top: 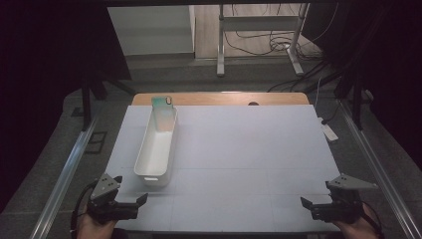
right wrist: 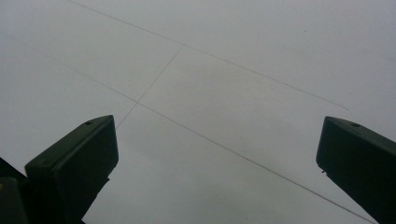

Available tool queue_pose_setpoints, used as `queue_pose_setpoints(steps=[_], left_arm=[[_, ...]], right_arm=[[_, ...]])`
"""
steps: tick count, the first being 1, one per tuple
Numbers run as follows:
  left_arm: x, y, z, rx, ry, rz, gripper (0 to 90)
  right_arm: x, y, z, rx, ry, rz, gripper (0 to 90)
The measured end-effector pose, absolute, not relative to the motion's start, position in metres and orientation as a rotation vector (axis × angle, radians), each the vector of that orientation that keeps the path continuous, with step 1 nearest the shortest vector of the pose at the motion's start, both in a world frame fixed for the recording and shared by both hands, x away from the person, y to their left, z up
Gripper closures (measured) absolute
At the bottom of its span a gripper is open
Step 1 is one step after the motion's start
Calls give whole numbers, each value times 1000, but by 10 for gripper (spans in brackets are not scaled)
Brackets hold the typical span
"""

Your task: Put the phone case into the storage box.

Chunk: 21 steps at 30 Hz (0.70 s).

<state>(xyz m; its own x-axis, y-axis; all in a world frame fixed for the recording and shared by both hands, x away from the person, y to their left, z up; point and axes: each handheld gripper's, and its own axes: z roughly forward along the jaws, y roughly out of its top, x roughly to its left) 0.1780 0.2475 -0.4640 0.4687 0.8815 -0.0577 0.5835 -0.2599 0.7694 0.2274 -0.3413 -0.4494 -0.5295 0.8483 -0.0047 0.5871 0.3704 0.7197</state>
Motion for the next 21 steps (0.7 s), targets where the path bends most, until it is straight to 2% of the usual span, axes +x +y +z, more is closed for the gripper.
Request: queue_pose_setpoints(steps=[21], left_arm=[[179, 246, -471, 2024, 1273, 473, 0]], right_arm=[[227, -340, -450, 1246, 2265, 949, 0]])
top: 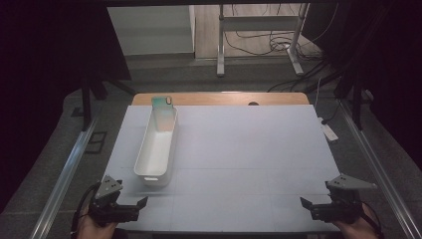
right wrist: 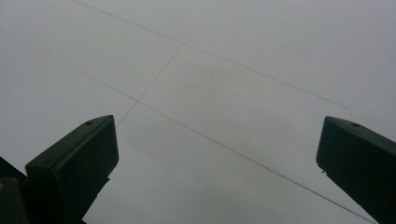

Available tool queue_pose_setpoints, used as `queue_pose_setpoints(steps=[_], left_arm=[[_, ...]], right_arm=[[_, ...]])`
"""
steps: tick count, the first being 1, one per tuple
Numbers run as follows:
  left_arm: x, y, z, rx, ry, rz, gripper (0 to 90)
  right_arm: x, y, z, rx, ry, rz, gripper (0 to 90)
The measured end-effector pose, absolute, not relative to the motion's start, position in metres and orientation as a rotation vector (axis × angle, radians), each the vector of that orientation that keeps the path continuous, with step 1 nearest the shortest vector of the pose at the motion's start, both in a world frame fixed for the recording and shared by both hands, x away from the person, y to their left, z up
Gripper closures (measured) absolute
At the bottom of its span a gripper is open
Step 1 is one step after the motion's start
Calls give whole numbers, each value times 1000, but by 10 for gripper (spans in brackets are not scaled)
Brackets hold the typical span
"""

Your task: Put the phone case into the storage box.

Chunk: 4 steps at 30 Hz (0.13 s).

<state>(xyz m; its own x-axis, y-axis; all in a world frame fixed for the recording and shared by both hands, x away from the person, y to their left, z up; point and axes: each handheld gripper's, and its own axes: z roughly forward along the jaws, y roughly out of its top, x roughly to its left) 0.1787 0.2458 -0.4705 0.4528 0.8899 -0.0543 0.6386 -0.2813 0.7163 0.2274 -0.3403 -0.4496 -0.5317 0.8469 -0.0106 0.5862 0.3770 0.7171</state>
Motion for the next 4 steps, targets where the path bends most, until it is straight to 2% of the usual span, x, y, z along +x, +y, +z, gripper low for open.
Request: queue_pose_setpoints(steps=[4], left_arm=[[180, 245, -470, 2022, 1275, 467, 1]], right_arm=[[228, -341, -450, 1243, 2271, 945, 0]])
